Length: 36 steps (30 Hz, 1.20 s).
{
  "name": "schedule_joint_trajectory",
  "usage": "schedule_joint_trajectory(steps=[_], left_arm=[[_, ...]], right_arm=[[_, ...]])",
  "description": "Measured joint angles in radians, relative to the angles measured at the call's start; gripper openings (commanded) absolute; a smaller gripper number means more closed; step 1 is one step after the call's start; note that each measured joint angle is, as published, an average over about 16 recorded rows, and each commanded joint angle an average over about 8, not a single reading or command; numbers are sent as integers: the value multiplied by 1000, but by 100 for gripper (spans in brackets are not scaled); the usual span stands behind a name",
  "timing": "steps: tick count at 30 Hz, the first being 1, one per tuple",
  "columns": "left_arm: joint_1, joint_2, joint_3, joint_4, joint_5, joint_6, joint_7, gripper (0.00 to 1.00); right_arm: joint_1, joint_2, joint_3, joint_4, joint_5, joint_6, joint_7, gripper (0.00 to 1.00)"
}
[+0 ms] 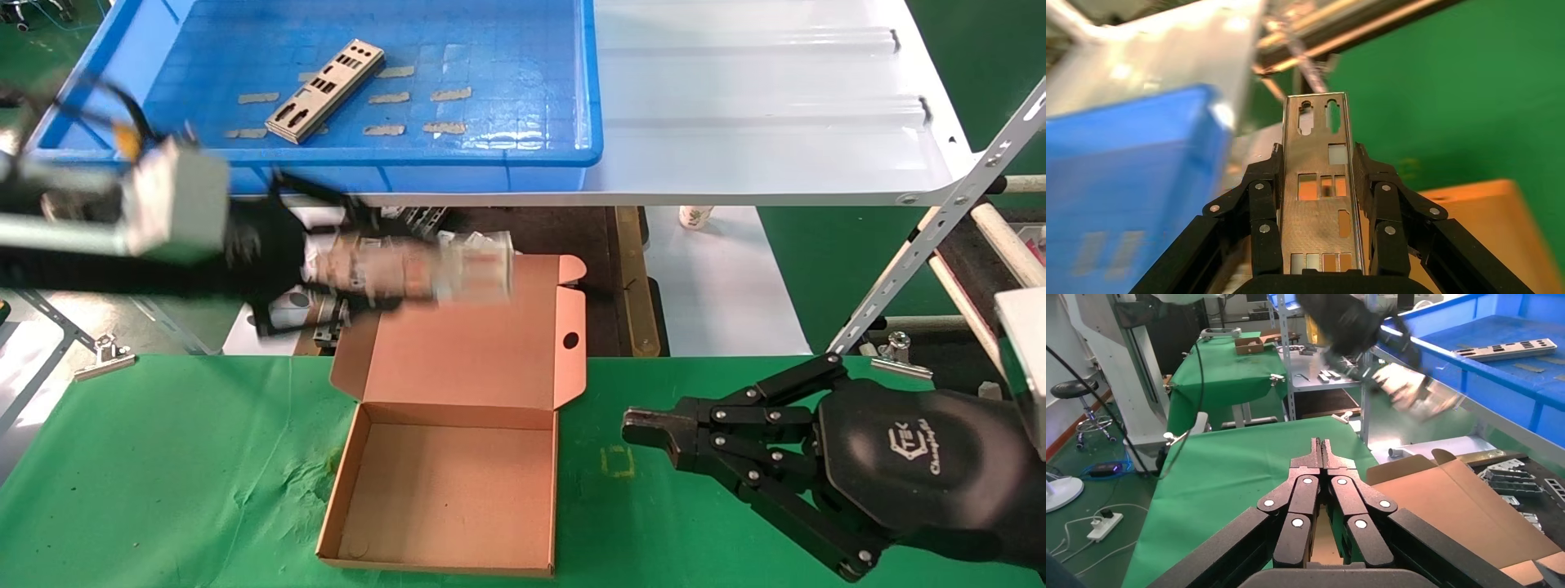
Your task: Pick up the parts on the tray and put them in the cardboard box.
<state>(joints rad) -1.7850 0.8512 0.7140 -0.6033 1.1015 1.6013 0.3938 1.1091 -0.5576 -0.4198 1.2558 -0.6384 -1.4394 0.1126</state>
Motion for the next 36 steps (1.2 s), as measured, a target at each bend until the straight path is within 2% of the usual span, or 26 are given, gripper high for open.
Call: schedule_joint_trajectory(steps=[7, 10, 13, 16, 18, 20, 21, 36], left_arm=[[107, 9, 144, -77, -6, -48, 23, 4], [146, 33, 192, -66, 14, -85, 46, 13], [178, 62, 221, -36, 37, -129, 72, 32], [203, 93, 237, 1, 63, -171, 100, 66], [216, 112, 243, 26, 74, -194, 115, 84], [225, 128, 247, 48, 81, -209, 127, 97], [228, 135, 248, 59, 83, -213, 132, 100], [215, 170, 229, 180, 48, -185, 165, 100]], right_arm=[[0, 0, 0, 0, 0, 0, 0, 0], [0, 0, 0, 0, 0, 0, 0, 0], [0, 0, 0, 0, 0, 0, 0, 0], [0, 0, 0, 0, 0, 0, 0, 0], [0, 0, 0, 0, 0, 0, 0, 0], [0, 0, 0, 0, 0, 0, 0, 0], [0, 0, 0, 0, 0, 0, 0, 0], [0, 0, 0, 0, 0, 0, 0, 0]])
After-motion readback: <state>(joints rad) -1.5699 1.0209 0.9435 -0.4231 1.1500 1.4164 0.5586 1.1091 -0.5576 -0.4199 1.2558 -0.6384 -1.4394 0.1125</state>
